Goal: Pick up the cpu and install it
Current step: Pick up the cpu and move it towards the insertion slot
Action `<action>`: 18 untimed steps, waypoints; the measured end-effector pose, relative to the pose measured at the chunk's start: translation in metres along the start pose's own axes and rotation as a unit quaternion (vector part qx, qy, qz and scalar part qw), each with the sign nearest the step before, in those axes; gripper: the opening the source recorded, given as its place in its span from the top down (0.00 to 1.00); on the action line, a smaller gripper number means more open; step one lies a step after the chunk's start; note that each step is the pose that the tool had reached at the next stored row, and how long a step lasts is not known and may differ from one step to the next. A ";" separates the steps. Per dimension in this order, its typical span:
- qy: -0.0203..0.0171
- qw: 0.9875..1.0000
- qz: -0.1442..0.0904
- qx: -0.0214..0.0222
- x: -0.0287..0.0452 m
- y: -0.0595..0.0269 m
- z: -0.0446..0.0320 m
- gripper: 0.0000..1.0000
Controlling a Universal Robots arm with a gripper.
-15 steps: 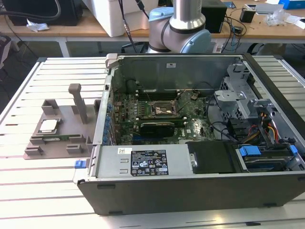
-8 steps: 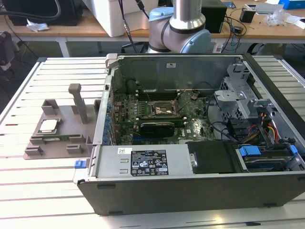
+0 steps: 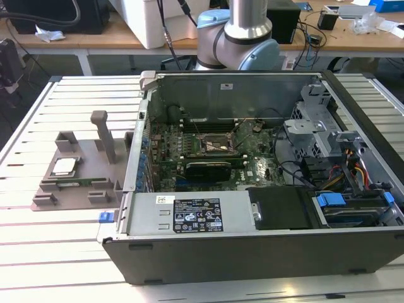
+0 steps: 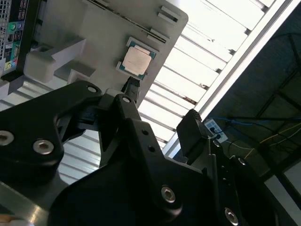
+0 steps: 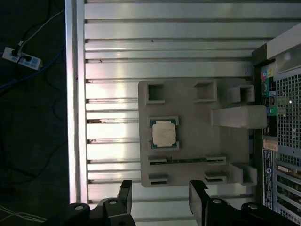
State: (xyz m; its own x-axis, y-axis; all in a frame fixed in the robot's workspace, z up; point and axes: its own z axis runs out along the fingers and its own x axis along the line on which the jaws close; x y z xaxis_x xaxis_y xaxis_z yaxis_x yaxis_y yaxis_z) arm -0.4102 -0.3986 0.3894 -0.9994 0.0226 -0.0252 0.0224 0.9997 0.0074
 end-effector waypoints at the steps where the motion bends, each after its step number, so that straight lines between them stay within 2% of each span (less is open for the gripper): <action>1: 0.000 1.000 0.000 0.000 0.0000 0.0000 0.0000 0.40; 18: 0.000 1.000 -0.001 0.001 -0.0017 0.0000 0.0152 0.40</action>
State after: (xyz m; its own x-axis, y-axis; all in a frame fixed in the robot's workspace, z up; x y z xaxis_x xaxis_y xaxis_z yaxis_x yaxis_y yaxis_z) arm -0.4081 -0.3986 0.3742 -0.9995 0.0216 -0.0249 0.0215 0.9998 0.0052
